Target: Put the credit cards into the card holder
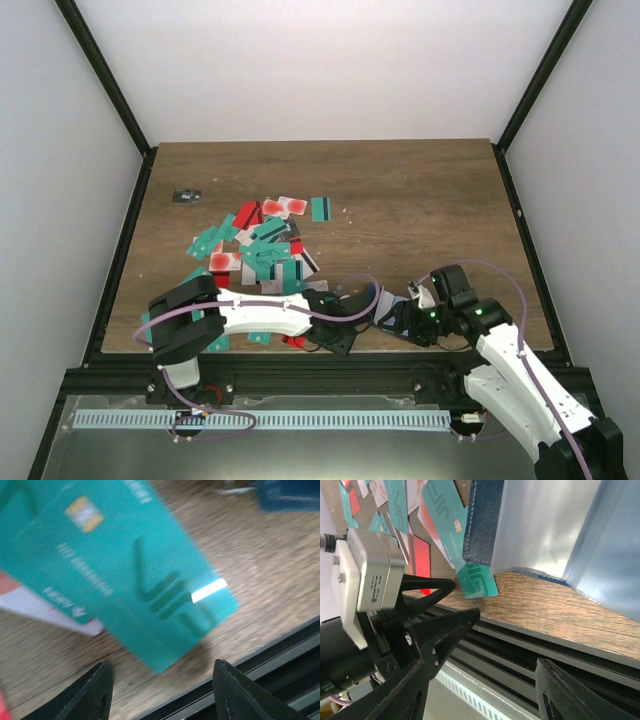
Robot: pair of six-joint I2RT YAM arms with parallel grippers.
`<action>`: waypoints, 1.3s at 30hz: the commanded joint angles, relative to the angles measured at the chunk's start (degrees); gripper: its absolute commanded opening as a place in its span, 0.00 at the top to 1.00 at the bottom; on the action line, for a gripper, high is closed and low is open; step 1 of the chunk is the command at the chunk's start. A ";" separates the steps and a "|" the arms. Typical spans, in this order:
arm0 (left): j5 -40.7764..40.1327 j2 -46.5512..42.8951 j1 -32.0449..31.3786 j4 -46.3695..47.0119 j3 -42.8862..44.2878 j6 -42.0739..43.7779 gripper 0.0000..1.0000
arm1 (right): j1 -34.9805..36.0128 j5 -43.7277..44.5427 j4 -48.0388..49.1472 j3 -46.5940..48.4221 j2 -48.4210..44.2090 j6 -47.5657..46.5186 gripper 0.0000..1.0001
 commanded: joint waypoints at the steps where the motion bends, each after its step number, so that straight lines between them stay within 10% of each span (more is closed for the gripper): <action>1: -1.77 -4.08 3.18 -7.03 -1.77 -3.88 0.43 | 0.91 -2.02 0.04 0.40 -1.61 2.26 0.39; 15: -4.36 -0.84 16.16 -11.91 0.47 -1.54 0.45 | 1.65 -2.02 2.80 1.51 0.10 3.87 0.40; 39: 3.57 -5.57 8.40 -3.93 -14.99 -16.45 0.50 | 5.86 -2.71 7.05 -1.64 2.30 6.90 0.43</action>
